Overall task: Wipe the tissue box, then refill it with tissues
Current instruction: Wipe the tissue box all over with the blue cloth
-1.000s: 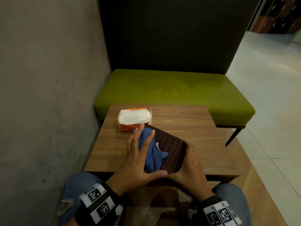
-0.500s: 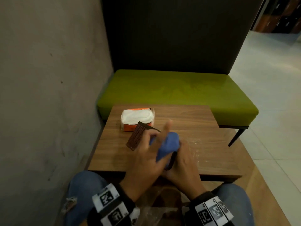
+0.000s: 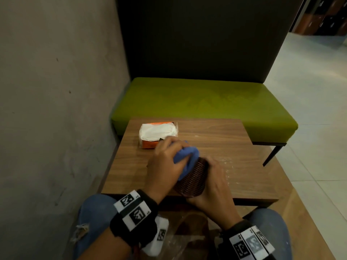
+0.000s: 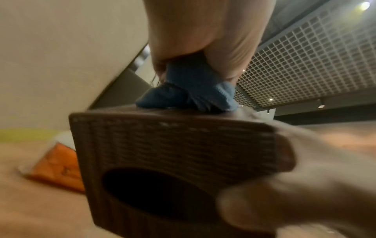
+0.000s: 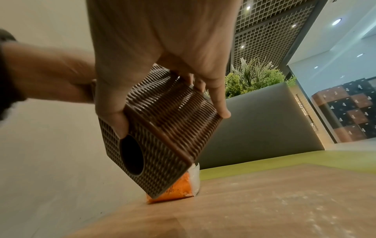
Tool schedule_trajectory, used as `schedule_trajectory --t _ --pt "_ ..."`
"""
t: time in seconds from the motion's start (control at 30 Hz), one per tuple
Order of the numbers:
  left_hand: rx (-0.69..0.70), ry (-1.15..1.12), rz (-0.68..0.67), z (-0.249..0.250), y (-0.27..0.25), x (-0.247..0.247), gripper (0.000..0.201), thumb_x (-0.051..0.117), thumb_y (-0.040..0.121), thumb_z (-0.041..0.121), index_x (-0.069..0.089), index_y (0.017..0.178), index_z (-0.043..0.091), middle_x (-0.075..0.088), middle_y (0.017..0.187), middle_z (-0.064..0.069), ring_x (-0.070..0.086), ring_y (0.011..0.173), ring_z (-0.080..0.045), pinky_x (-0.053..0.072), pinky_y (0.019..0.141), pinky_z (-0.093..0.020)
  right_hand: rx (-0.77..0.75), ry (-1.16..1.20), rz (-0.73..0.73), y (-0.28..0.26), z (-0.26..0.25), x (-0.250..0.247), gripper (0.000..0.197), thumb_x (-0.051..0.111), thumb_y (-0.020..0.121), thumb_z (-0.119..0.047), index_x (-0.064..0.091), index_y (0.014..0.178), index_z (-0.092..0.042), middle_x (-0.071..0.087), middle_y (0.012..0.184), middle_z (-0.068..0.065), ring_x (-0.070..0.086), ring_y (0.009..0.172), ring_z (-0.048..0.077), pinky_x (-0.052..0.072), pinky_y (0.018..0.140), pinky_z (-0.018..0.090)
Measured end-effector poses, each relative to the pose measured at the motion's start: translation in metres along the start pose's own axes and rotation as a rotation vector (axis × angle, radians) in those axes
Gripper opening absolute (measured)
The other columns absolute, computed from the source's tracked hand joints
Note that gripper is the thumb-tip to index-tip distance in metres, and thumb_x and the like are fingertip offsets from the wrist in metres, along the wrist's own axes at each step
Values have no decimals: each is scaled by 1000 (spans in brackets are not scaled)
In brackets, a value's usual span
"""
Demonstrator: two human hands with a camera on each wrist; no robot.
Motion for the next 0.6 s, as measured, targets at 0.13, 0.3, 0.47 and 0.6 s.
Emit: schedule_trajectory --t 0.13,0.3,0.47,0.6 --pt "71 -20 -71 10 -1 4 19 61 81 30 71 94 19 58 101 4 57 98 -16 48 84 -38 -22 23 10 -2 -6 -2 90 71 69 -53 33 140 -12 43 128 -7 45 116 9 37 101 20" --pt "16 -62 -34 -12 10 -7 16 64 79 25 73 91 19 57 100 4 58 97 -14 48 85 -41 -36 20 48 -6 -6 -8 90 75 63 -46 31 136 -18 37 124 -16 45 114 10 44 96 31" --pt "41 -117 -99 0 -1 1 16 62 79 29 71 92 29 55 105 5 54 104 -16 46 91 -37 -17 9 45 -2 -7 -6 89 72 63 -52 36 134 -12 46 127 -2 46 113 10 40 96 23" --pt "72 -90 -143 -14 8 -7 13 65 80 25 72 91 27 55 106 3 55 103 -15 44 92 -31 -8 55 29 -9 -6 -6 92 76 62 -52 33 135 -17 43 127 -8 48 114 13 45 95 32"
Point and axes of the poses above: each hand's wrist, its own y-axis towards the middle knuckle, its own x-axis out of the palm, z = x × y, the point moved 7 cm from there along y, towards the middle knuckle
